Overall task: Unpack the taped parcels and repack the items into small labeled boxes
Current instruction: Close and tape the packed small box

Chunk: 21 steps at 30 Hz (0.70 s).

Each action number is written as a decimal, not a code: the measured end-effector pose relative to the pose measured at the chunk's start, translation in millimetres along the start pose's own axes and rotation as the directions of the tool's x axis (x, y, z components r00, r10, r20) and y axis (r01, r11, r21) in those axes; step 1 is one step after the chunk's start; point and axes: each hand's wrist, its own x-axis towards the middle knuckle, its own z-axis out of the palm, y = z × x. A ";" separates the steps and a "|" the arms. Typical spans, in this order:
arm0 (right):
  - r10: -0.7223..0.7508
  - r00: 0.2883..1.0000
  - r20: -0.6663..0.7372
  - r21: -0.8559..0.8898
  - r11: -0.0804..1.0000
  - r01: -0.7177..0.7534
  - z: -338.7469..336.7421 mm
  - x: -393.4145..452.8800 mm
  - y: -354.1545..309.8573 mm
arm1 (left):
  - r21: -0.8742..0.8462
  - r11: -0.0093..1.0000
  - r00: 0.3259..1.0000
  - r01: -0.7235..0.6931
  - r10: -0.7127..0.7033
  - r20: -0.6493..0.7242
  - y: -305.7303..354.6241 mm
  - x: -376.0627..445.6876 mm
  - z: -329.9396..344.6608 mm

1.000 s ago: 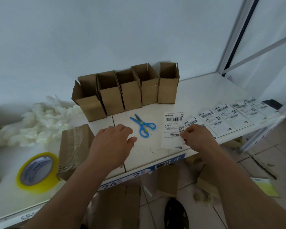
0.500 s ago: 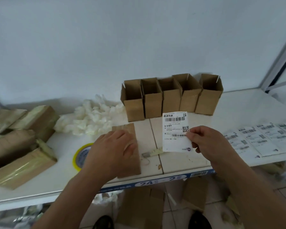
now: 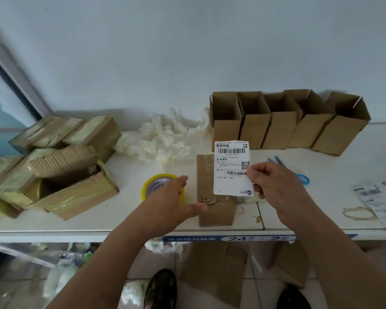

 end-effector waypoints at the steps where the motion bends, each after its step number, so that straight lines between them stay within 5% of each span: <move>1: -0.004 1.000 0.007 -0.012 1.000 0.004 4.6 1.6 0.2 | -0.004 1.000 1.000 0.002 -0.002 0.016 -1.5 0.9 0.2; 8: -0.062 0.998 0.019 -0.189 0.980 0.064 27.7 7.7 -2.2 | 0.018 1.000 0.997 0.016 -0.017 0.078 -2.8 5.6 2.1; 21: -0.062 0.998 0.012 -0.228 0.972 0.063 32.4 12.2 4.0 | 0.046 0.999 0.993 0.005 -0.011 0.120 4.3 12.8 6.2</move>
